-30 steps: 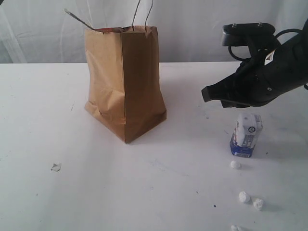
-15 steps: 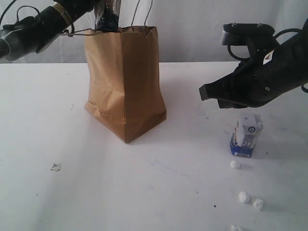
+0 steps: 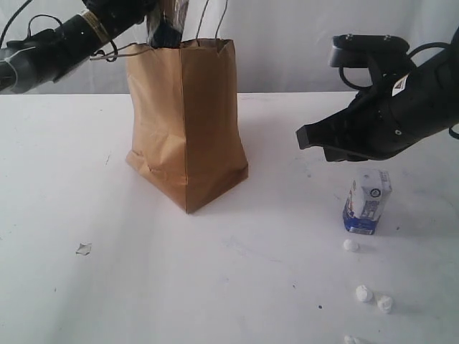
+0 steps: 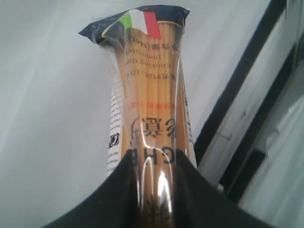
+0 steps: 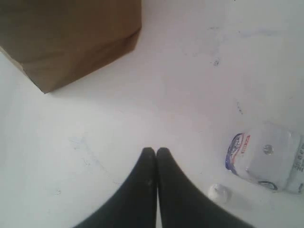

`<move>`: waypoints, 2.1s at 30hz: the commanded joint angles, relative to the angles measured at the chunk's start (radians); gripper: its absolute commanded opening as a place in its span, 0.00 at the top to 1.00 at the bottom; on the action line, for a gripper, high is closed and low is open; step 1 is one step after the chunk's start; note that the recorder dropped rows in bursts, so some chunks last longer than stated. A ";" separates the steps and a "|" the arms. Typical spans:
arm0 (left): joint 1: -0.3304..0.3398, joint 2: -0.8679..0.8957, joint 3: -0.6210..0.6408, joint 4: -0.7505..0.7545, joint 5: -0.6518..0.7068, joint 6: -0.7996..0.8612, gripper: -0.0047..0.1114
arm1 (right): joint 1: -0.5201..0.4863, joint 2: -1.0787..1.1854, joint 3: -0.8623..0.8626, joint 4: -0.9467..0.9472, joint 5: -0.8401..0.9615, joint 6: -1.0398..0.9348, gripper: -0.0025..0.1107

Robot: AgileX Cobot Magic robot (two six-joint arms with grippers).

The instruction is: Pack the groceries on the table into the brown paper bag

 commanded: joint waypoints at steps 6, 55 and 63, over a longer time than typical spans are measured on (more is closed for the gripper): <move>0.003 -0.034 -0.020 0.302 -0.090 -0.135 0.96 | -0.001 -0.010 0.003 0.004 0.000 0.003 0.98; 0.374 -0.141 -0.021 0.475 -0.090 -0.484 0.96 | -0.003 -0.010 0.003 -0.106 0.274 0.228 0.98; 0.547 -0.509 0.269 0.745 0.323 -0.489 0.96 | -0.242 0.128 -0.195 -0.109 0.533 0.019 0.98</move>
